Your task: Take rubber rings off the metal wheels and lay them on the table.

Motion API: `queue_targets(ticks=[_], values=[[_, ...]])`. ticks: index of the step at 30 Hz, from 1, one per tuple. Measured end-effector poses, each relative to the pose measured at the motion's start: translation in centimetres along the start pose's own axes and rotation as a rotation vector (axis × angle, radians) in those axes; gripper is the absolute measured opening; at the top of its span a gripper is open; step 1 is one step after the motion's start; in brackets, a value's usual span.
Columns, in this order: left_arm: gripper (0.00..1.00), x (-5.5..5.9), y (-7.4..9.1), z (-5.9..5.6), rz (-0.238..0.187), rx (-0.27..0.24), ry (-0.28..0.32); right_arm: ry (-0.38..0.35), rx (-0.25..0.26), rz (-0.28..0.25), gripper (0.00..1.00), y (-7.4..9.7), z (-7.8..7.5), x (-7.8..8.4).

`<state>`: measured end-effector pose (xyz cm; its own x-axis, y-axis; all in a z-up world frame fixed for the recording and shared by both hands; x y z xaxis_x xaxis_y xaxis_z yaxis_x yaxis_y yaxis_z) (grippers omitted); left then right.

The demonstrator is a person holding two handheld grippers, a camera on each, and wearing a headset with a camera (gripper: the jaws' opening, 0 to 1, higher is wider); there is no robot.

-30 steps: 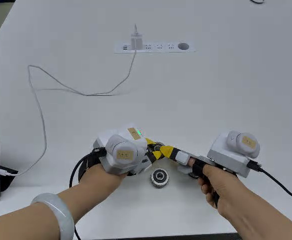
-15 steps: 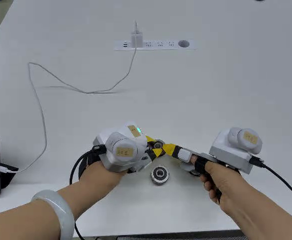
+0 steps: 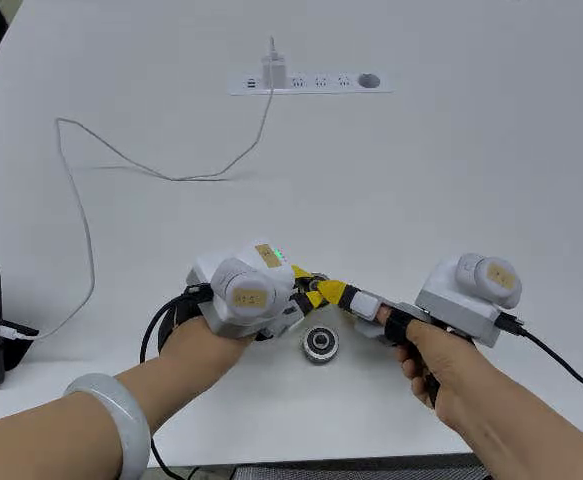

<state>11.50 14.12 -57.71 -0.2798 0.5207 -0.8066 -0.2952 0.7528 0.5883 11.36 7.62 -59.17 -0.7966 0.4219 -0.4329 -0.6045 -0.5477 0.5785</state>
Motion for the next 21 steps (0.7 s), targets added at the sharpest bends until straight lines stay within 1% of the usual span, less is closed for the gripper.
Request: queue_targets(ticks=[3,4,5,9,10,11,13,17,21], values=[[0.13,0.00,0.02,-0.05,-0.002,-0.001,0.002,0.003,0.003,0.002,0.23,-0.07,-0.19,-0.05],[0.13,-0.01,0.01,-0.03,-0.003,-0.001,0.003,0.005,0.008,0.003,0.24,-0.12,-0.27,-0.04],[0.13,-0.02,0.01,-0.03,-0.003,-0.001,0.003,0.000,0.003,0.003,0.26,-0.12,-0.17,-0.03],[0.13,-0.02,0.00,-0.04,-0.003,0.000,0.001,0.004,0.001,0.002,0.27,-0.03,-0.05,-0.09],[0.13,-0.02,0.00,-0.04,-0.004,0.000,0.000,0.002,-0.008,0.007,0.26,0.05,0.13,-0.06],[0.13,-0.02,0.00,-0.04,-0.004,0.001,0.000,0.008,-0.014,0.007,0.25,0.10,0.29,-0.06],[0.13,-0.01,-0.02,-0.04,-0.004,0.001,-0.001,0.020,-0.013,0.009,0.27,0.18,0.50,0.06],[0.13,0.00,0.00,-0.05,-0.004,0.001,-0.001,0.005,-0.009,0.011,0.28,0.03,0.30,0.11],[0.13,0.01,0.02,-0.09,-0.004,0.002,-0.002,-0.014,-0.017,0.022,0.30,0.28,0.50,0.28]])
Point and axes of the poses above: the centre of the closed fingertips' face, and the gripper's own axes: y roughly backward along the fingers, z roughly to its left, x roughly out of its underside, the point moved 4 cm from there along y, roughly backward along the fingers, and after that the axes turned 11 degrees about x, right-handed, at the moved point
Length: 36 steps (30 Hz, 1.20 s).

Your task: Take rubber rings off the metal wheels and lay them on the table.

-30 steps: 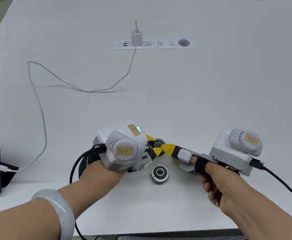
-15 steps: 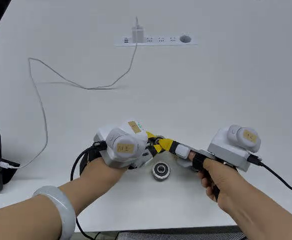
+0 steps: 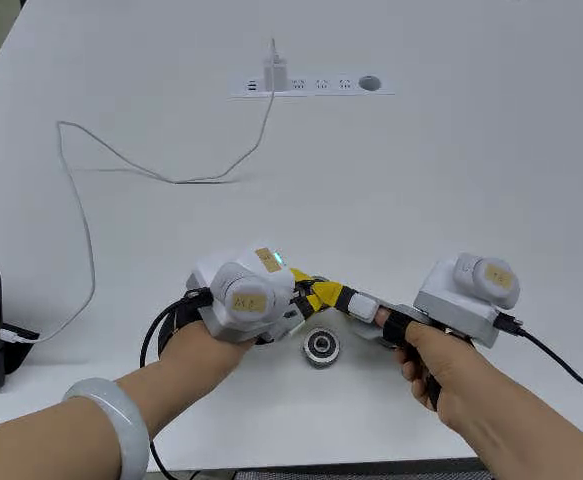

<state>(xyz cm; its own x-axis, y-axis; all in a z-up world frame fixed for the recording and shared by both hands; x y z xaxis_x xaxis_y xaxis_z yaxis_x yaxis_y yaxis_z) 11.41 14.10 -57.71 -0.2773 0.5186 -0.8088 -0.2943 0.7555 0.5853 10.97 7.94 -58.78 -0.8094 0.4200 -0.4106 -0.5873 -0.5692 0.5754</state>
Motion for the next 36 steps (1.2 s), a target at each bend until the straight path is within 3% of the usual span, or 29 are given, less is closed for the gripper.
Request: queue_targets(ticks=[7,15,27,36], values=[[0.13,0.00,0.01,-0.01,0.000,-0.001,0.004,-0.027,0.008,0.006,0.31,-0.09,-0.15,0.03],[0.13,0.02,0.03,-0.02,0.000,0.000,0.002,0.002,-0.009,-0.008,0.36,-0.16,0.38,-0.03],[0.13,0.09,0.04,0.00,-0.001,0.002,-0.001,-0.035,-0.030,-0.006,0.32,-0.10,0.33,-0.27],[0.13,0.12,0.03,-0.02,-0.004,0.004,-0.005,-0.001,-0.026,-0.015,0.32,0.12,0.50,-0.33]])
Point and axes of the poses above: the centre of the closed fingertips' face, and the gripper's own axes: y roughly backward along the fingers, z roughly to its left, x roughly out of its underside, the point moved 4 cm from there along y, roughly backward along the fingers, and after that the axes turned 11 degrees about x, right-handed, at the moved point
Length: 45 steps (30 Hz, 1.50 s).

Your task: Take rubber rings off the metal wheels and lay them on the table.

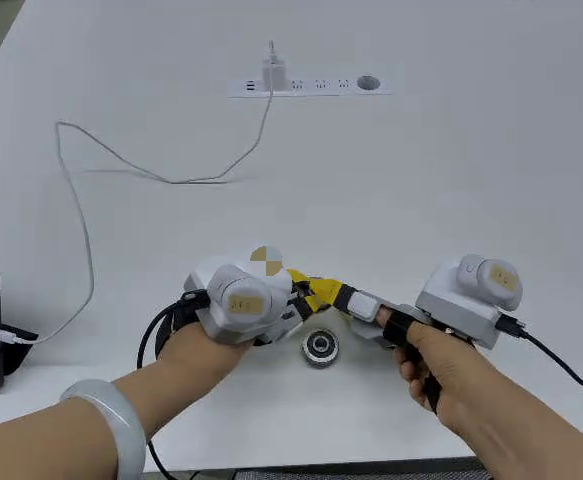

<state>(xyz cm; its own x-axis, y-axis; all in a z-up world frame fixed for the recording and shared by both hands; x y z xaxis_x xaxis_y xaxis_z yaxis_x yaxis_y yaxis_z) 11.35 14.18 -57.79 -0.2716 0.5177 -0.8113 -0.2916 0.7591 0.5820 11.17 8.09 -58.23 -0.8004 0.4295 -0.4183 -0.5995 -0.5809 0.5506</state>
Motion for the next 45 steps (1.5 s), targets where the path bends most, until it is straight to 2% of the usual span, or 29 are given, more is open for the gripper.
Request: queue_targets(ticks=[6,7,9,12,16,22,25,29,35,45], values=[[0.13,0.0,0.0,0.0,-0.001,0.001,-0.001,0.010,-0.003,0.017,0.31,-0.2,-0.1,0.5],[0.13,0.0,0.0,0.0,0.000,0.001,-0.001,0.013,0.000,0.005,0.31,-0.2,-0.3,0.4],[0.13,0.0,0.0,0.0,0.000,0.000,-0.001,-0.030,-0.005,0.006,0.29,-0.3,-0.6,0.3],[0.13,0.0,0.0,0.0,0.003,0.000,-0.001,-0.048,-0.025,0.005,0.30,-0.1,-0.2,0.2],[0.13,0.0,0.0,0.0,0.003,0.000,-0.002,-0.020,-0.018,-0.004,0.31,0.3,-0.1,-0.1],[0.13,0.0,0.0,0.0,0.002,0.001,-0.004,-0.004,-0.012,0.004,0.27,0.2,-0.4,-0.1],[0.13,0.0,0.0,0.0,0.001,0.002,-0.004,0.017,0.005,0.002,0.25,0.2,-0.6,0.0],[0.13,0.0,0.0,0.0,0.001,0.003,-0.004,0.042,0.036,-0.003,0.13,0.0,-1.1,-0.1],[0.13,0.0,0.0,0.0,0.001,0.003,-0.004,0.069,0.068,0.000,0.05,-0.1,-1.4,-0.2],[0.13,0.0,0.0,-0.1,0.001,0.003,-0.005,0.091,0.085,-0.001,0.03,-0.1,-1.3,-0.3]])
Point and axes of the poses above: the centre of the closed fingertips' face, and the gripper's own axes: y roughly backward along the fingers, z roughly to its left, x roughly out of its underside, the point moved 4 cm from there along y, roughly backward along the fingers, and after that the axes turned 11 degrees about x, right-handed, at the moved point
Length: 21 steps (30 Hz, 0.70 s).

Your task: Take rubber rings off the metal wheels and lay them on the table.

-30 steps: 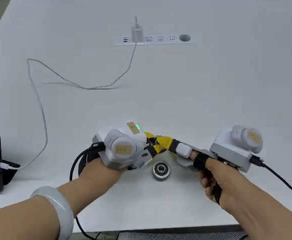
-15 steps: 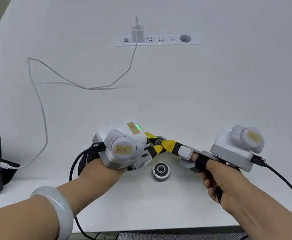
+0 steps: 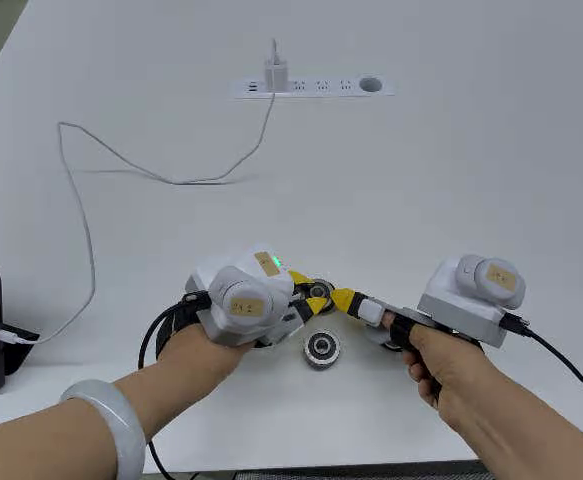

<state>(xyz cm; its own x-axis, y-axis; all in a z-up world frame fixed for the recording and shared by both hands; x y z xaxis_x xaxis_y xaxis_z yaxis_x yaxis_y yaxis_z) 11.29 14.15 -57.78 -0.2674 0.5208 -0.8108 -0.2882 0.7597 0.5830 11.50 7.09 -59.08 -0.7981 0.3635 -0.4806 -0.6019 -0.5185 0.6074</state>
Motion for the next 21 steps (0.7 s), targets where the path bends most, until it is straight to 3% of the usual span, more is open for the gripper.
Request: queue_targets(ticks=[21], values=[[0.13,0.03,0.02,-0.06,0.006,0.001,-0.006,0.000,-0.002,-0.006,0.01,0.22,0.58,-0.06]])
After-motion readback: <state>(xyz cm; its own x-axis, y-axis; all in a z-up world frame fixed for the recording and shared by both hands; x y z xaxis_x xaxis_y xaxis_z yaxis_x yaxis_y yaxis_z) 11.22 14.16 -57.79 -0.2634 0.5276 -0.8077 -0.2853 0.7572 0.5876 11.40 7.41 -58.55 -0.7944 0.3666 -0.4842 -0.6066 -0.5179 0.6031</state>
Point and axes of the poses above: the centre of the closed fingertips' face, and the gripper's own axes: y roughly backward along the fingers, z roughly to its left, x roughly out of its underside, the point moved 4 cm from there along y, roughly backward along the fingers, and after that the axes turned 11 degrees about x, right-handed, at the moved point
